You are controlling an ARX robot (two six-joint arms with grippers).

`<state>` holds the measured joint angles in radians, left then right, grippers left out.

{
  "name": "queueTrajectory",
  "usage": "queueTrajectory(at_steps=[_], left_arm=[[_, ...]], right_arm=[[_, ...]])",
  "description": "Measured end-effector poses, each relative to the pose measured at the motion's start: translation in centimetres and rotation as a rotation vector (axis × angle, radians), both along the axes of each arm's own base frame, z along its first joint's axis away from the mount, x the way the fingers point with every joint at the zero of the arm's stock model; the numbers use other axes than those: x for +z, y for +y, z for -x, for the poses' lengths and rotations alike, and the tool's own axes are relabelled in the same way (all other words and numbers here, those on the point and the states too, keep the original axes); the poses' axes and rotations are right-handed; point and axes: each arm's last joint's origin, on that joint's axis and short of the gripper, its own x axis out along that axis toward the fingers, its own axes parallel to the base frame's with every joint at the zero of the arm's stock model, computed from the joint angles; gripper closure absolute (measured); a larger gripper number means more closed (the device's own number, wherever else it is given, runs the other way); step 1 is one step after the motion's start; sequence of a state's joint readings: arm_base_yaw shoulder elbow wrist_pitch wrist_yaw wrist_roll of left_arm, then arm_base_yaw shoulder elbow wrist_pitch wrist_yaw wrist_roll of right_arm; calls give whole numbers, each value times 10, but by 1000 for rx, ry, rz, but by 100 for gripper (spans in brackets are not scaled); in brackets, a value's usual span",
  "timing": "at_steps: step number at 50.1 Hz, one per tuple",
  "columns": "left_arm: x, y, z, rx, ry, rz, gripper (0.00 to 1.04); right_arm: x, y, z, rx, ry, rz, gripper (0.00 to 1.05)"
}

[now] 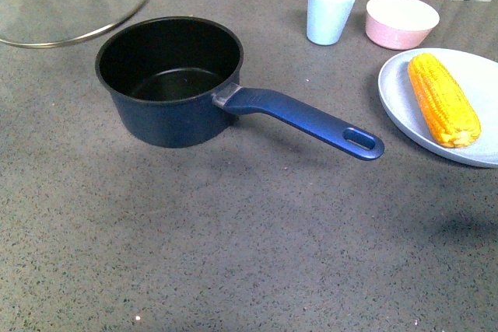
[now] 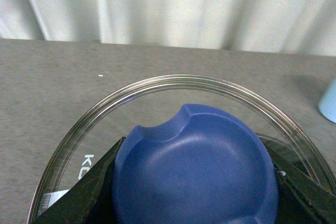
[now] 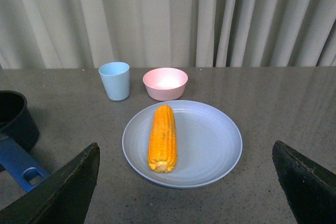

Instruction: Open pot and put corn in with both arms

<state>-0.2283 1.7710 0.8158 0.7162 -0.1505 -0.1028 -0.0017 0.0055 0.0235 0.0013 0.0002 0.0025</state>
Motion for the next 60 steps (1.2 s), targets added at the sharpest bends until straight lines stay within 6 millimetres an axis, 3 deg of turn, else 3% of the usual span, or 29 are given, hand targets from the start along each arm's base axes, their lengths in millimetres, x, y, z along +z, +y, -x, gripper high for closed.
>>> queueTrajectory(at_steps=[9,18,23,36,60], left_arm=[[-13,64,3,191,6,11,45],[-34,88,3,286,23,12,45],[-58,89,3,298,67,11,45],[-98,88,1,317,133,18,45],[-122,81,-1,272,137,13,45]], right_arm=[[0,0,0,0,0,0,9],[0,0,0,0,0,0,9],[0,0,0,0,0,0,9],[0,0,0,0,0,0,9],[0,0,0,0,0,0,9]])
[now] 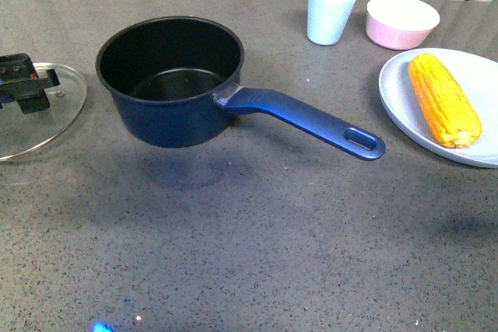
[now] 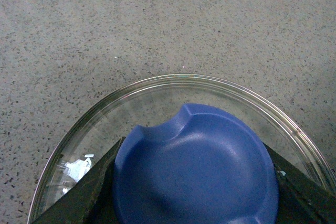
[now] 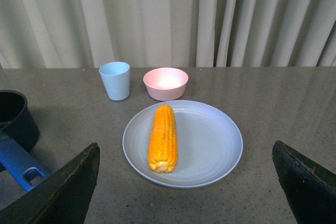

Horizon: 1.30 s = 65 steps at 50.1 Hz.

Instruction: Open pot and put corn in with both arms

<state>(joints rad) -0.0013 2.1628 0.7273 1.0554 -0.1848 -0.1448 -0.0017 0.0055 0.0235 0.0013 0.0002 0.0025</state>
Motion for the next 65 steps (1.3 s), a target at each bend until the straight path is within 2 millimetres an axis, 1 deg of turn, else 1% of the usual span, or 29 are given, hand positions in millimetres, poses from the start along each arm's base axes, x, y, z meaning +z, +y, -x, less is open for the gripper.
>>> queueTrajectory(at_steps=[20,34,35,36,38,39,44,46,50,55,61,65], left_arm=[[-13,-10,1,-41,19,-31,45],[-16,-11,1,-56,15,-40,45],[-16,-11,1,-58,15,-39,44],[-16,-11,1,-61,14,-35,38],[-16,-12,1,-66,12,-33,33],[-16,-12,1,-71,12,-31,28],[-17,-14,2,-81,13,-27,10],[-17,-15,3,-84,16,-24,7],[-18,-15,6,-84,26,-10,10],[-15,-15,12,-91,33,0,9],[-1,-13,26,-103,33,14,9],[12,-12,41,-129,27,23,9]], right_arm=[[0,0,0,0,0,0,9],[0,0,0,0,0,0,9],[0,0,0,0,0,0,9],[0,0,0,0,0,0,9],[0,0,0,0,0,0,9],[0,0,0,0,0,0,9],[0,0,0,0,0,0,9],[0,0,0,0,0,0,9],[0,0,0,0,0,0,9],[0,0,0,0,0,0,9],[0,0,0,0,0,0,9],[0,0,0,0,0,0,9]])
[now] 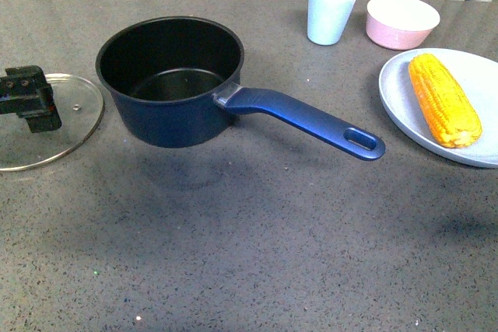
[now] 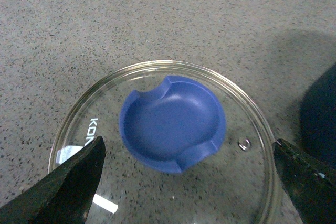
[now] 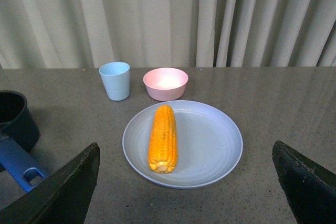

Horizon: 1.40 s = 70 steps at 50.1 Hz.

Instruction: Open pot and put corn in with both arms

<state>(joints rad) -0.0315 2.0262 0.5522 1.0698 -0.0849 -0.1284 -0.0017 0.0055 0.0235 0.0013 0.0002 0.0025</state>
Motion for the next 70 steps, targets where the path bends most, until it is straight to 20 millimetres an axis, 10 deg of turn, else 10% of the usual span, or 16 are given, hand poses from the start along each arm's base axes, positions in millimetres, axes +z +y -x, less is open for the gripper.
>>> queueTrajectory(at_steps=[15,41,70], left_arm=[[46,11,39,-29,-76,57,11],[82,8,119,-74,-380,-88,103],[99,7,162,-75,-387,-92,103]], right_arm=[[0,0,0,0,0,0,9],[0,0,0,0,-1,0,9],[0,0,0,0,-1,0,9]])
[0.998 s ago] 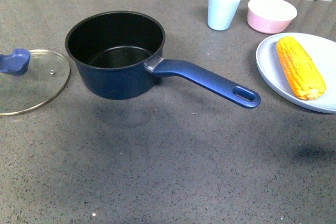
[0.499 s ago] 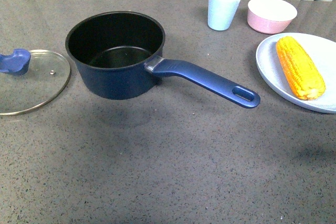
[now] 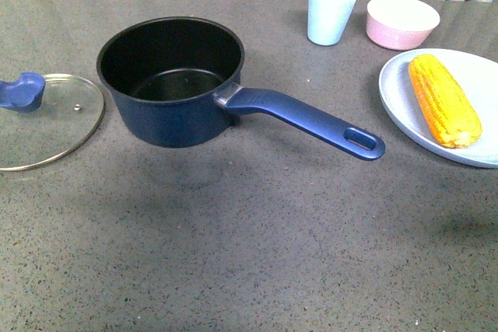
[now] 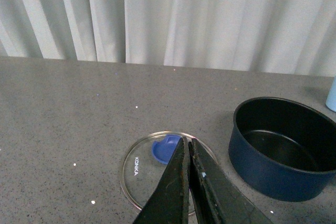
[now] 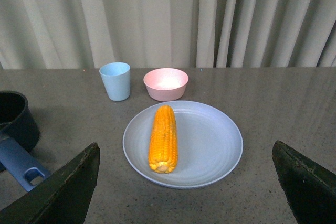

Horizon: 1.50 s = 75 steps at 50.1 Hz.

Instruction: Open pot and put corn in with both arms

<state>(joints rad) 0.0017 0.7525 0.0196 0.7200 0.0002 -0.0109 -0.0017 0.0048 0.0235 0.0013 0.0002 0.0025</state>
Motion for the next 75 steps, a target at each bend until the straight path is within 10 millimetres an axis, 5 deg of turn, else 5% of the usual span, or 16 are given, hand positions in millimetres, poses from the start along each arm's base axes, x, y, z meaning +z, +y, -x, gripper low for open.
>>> queueTrajectory(at_steps=[75], left_arm=[[5,0,48,0,-17,0,103]], right_arm=[[0,0,0,0,0,0,9]])
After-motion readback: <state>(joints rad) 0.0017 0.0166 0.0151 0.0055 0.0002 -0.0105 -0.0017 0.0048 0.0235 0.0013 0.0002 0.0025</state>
